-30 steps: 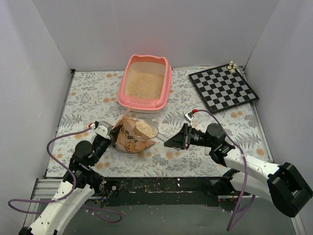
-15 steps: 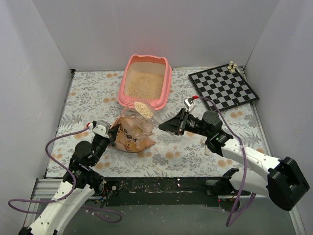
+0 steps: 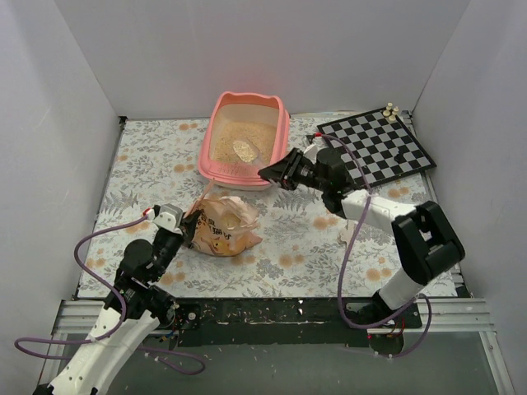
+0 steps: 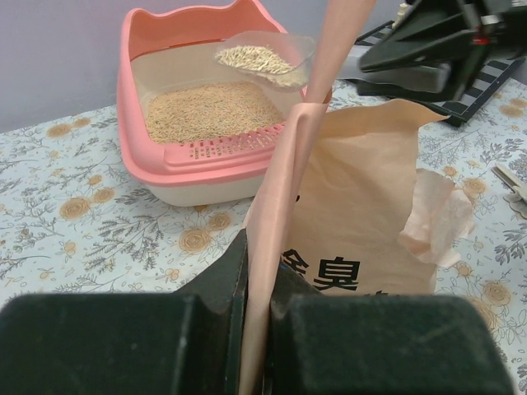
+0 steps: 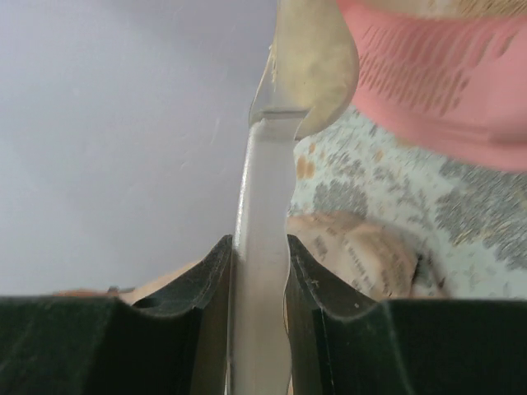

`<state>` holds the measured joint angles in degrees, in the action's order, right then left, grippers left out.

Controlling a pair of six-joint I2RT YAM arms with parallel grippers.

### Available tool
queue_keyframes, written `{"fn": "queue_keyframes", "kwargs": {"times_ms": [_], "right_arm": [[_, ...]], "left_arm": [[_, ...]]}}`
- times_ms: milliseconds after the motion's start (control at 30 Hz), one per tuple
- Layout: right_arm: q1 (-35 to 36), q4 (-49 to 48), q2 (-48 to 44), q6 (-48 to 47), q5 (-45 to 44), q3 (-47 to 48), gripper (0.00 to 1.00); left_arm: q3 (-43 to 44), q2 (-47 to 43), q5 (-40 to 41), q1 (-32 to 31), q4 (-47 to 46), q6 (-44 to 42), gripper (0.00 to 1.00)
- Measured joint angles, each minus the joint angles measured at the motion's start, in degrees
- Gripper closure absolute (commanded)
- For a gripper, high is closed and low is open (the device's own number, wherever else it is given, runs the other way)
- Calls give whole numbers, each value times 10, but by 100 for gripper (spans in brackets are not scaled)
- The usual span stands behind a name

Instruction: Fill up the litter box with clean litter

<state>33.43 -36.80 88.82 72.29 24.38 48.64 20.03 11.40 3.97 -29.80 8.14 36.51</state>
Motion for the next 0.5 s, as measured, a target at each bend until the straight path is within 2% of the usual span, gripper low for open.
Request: {"fn": "queue_keyframes", "kwargs": {"times_ms": [100,233,500], "right_arm": [[-23,59,74,-39,10,82,99],[-41,202,169,-136,14,227,99],[-44,614,381,-371,0,690,99]], "left_arm": [[0,-2,0,0,1,1,100],[0,-4,0,0,4,3,100],[0,-10,1,0,7,4,100]]}}
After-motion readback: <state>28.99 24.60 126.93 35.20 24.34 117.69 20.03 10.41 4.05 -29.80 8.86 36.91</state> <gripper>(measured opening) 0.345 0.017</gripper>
